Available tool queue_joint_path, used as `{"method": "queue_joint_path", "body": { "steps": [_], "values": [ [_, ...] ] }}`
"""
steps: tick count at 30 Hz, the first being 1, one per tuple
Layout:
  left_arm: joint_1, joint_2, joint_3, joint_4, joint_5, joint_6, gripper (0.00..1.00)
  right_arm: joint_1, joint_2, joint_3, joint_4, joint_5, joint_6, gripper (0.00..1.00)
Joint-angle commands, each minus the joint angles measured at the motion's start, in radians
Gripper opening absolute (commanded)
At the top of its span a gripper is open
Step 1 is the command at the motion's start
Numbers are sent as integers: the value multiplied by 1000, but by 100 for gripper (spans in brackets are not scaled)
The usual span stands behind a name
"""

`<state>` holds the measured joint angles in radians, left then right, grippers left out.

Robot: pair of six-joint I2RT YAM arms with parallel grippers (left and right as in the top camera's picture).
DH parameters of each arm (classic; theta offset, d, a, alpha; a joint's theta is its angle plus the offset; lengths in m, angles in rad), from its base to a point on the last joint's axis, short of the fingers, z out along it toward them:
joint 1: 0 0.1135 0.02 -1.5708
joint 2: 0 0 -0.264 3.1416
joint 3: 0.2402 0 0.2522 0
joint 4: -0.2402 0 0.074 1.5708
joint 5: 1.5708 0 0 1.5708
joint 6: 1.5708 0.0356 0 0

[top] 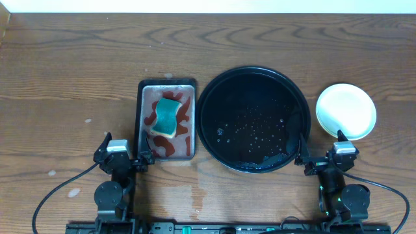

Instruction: Clean dirty plates on tray and stack at the side

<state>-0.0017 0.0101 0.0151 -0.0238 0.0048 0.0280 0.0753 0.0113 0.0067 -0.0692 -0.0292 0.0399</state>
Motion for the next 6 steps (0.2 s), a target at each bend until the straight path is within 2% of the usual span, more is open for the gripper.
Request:
{"method": "queue_joint_path", "body": {
  "steps": [1, 6],
  "values": [
    [3, -6, -11, -50, -13, 17, 91, 11, -6, -1, -4, -1, -14, 99],
    [3, -6, -11, -50, -13, 17, 91, 11, -6, -1, -4, -1, -14, 99]
  ]
}}
